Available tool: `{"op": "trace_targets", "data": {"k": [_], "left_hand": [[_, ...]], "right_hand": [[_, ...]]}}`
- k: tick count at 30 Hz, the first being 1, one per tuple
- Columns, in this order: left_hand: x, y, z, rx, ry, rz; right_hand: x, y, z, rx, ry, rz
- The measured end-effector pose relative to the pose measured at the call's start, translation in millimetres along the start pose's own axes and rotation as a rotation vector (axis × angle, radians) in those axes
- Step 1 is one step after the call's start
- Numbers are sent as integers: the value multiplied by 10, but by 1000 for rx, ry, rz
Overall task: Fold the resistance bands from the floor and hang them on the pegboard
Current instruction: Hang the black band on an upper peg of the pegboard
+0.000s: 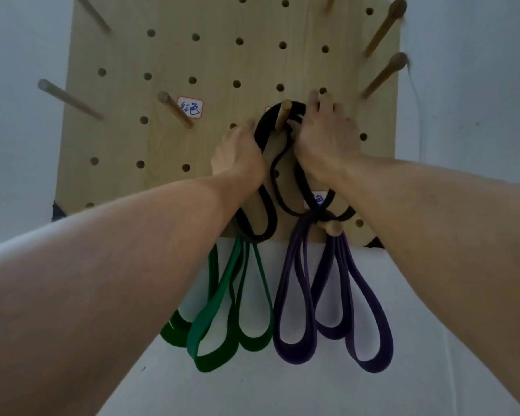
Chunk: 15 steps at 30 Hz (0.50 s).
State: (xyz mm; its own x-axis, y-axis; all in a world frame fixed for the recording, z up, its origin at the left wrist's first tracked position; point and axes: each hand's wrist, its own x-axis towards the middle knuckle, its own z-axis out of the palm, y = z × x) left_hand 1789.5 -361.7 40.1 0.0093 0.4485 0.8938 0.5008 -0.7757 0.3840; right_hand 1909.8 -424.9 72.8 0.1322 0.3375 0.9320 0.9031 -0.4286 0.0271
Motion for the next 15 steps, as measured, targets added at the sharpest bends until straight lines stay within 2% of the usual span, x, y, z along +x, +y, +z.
{"op": "trace_targets", "data": {"k": [3,5,7,9,13,15], "left_hand": [[31,-23,2,6,-10,-2],[57,-22,1,-18,-11,-16],[76,-41,-9,-63,-6,-14],[84,-73,-24,-85,-3,0],[74,-92,-10,-81,-22,14],[65,-87,-18,-62,-28,34]], "right_hand": [[-26,-28,-72,-46,48,-92],[-6,-41,-106,-24,0,-79],[20,-68,-129,165,-119,2],[82,-40,-65,345,-170,65],[16,-10,15,471,-128,-55],[-48,-7,65,409,-93,-103]]}}
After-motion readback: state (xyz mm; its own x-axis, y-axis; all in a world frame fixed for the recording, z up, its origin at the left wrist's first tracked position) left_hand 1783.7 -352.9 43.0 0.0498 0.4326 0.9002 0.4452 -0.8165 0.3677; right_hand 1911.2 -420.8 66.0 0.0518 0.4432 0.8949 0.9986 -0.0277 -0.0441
